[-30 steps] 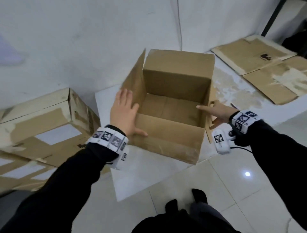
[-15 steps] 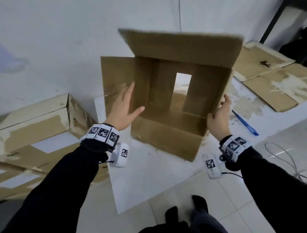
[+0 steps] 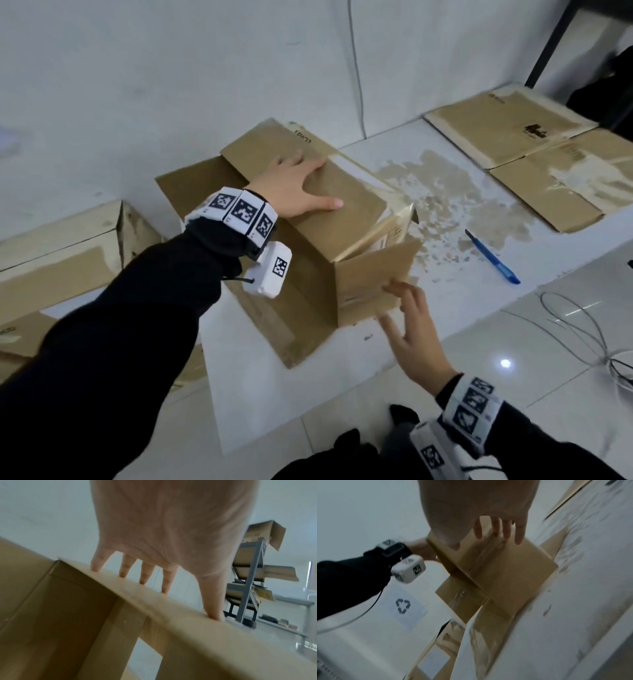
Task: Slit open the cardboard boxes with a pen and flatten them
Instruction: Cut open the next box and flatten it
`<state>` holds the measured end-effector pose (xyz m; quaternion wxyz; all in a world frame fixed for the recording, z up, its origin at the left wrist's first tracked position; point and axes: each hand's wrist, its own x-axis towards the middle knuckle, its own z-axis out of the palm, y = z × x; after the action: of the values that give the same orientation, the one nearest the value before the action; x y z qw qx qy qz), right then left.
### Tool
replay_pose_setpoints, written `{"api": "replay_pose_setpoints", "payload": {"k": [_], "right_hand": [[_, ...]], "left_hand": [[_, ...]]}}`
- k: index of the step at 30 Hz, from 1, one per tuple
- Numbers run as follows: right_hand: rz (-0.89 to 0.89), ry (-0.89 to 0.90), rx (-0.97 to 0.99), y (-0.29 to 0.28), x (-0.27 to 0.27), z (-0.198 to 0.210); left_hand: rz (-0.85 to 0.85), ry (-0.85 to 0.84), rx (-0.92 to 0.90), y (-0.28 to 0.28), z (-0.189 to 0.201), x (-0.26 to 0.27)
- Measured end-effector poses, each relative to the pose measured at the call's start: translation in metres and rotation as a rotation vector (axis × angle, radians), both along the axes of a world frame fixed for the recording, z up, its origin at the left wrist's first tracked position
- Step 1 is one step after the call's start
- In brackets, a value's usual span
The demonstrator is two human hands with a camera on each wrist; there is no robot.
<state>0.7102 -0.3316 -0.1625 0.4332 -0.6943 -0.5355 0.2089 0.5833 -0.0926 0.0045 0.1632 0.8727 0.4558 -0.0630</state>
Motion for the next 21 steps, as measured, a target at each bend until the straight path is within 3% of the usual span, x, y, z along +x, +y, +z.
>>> {"api": "replay_pose_setpoints", "payload": {"k": [2,5,8,11,15,16,18,20,21], "right_hand": [[-0.053,0.15,-0.063,0.002,0.028,0.011],[0.105,0.468,-0.347,0.01,0.073,0.035],[0.21,0.526,-0.559,0.029,0.106,0.039],[0.094,0.565,-0.439,0.064,0.123,0.032],[0.102,0.785,0.01,0.104,0.123,0.074],[0.119,0.76,0.098,0.112,0.123,0.089],[0.219,0.541,0.169,0.127,0.121,0.111],[0.401,0.371,0.062,0.14,0.119,0.119],[0.458,0.318,-0.04,0.145,0.117,0.122]], "left_hand": [[-0.019,0.094,-0.013,-0.001,0.003,0.002],[-0.018,0.149,-0.032,-0.005,0.009,0.003],[-0.011,0.164,-0.041,-0.013,0.014,0.012],[-0.001,0.153,-0.039,-0.023,0.025,0.021],[0.044,0.206,0.067,-0.036,0.031,0.023],[0.068,0.206,0.108,-0.039,0.03,0.023],[0.147,0.155,0.217,-0.051,0.029,0.023],[0.163,0.041,0.394,-0.065,0.035,0.023],[0.091,0.015,0.508,-0.071,0.037,0.022]]}}
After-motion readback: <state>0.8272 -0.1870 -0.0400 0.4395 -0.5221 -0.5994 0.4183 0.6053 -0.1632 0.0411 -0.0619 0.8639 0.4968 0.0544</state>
